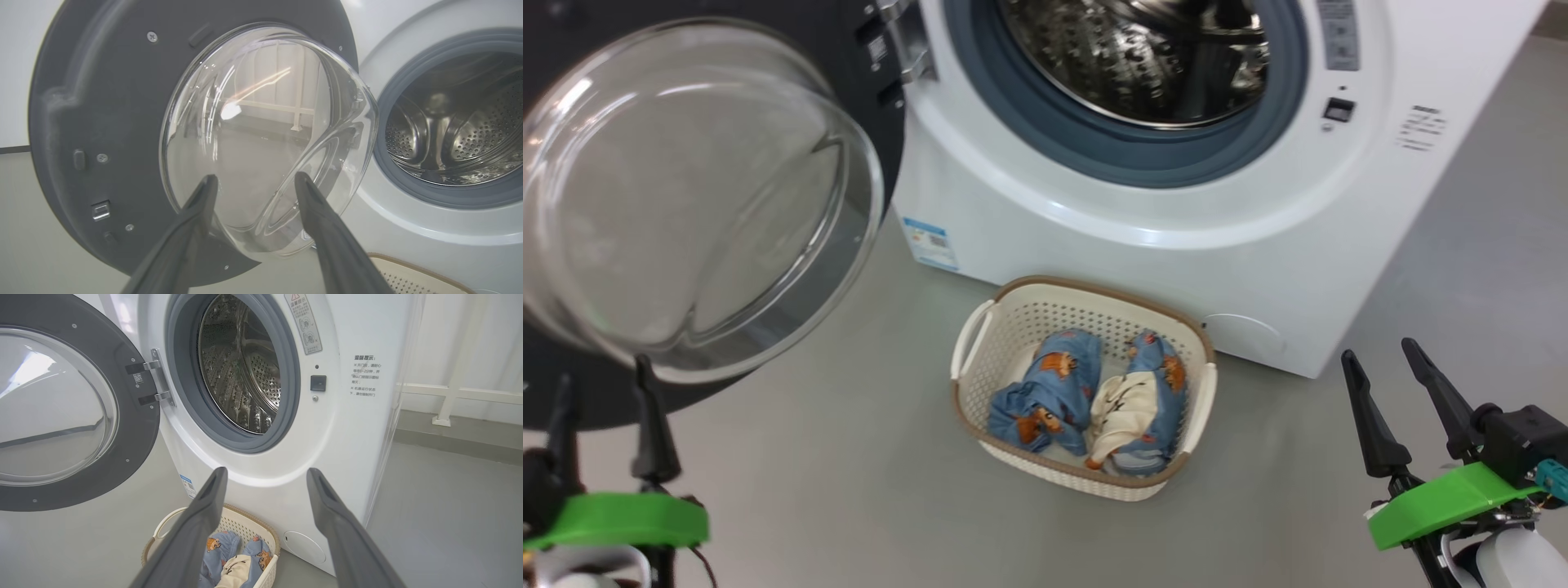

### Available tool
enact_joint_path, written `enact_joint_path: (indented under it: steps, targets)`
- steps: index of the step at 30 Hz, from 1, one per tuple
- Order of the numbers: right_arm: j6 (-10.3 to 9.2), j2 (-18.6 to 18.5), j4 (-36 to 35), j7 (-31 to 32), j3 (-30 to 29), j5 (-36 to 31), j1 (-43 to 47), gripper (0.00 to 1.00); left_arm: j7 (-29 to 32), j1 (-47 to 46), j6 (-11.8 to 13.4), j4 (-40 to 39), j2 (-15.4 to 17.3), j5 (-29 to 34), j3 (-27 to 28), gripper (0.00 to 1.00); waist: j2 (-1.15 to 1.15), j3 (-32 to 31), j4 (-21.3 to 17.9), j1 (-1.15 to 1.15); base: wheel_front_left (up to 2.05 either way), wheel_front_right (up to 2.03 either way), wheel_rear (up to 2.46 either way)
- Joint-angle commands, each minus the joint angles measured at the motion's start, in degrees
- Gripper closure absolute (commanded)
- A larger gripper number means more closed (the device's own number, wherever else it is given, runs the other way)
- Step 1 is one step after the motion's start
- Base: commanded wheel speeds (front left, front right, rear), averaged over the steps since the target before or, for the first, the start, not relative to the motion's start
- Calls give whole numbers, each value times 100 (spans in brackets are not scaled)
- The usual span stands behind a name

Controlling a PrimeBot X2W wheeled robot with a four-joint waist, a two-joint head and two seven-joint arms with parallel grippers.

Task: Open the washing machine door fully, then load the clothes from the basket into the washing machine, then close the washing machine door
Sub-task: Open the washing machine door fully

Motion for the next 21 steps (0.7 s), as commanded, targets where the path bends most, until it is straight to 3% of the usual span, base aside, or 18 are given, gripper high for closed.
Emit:
enact_joint_path:
  steps: [1, 10, 21]
  targets:
    - [25, -55, -156, -60, 59, 26, 60, 0, -29, 112, -10, -316, 148, -145, 25, 0, 0, -145, -280, 1, 0, 0, 0]
    - [25, 13, -212, -60, 0, 4, 141, 0, -29, 596, -10, -760, 254, -695, -760, 0, 0, -149, -1004, 1, 0, 0, 0]
    - [25, 80, -198, -60, -77, 7, 243, 0, -29, 824, -11, -907, 470, -877, -1140, 0, 0, -194, -1863, 1, 0, 0, 0]
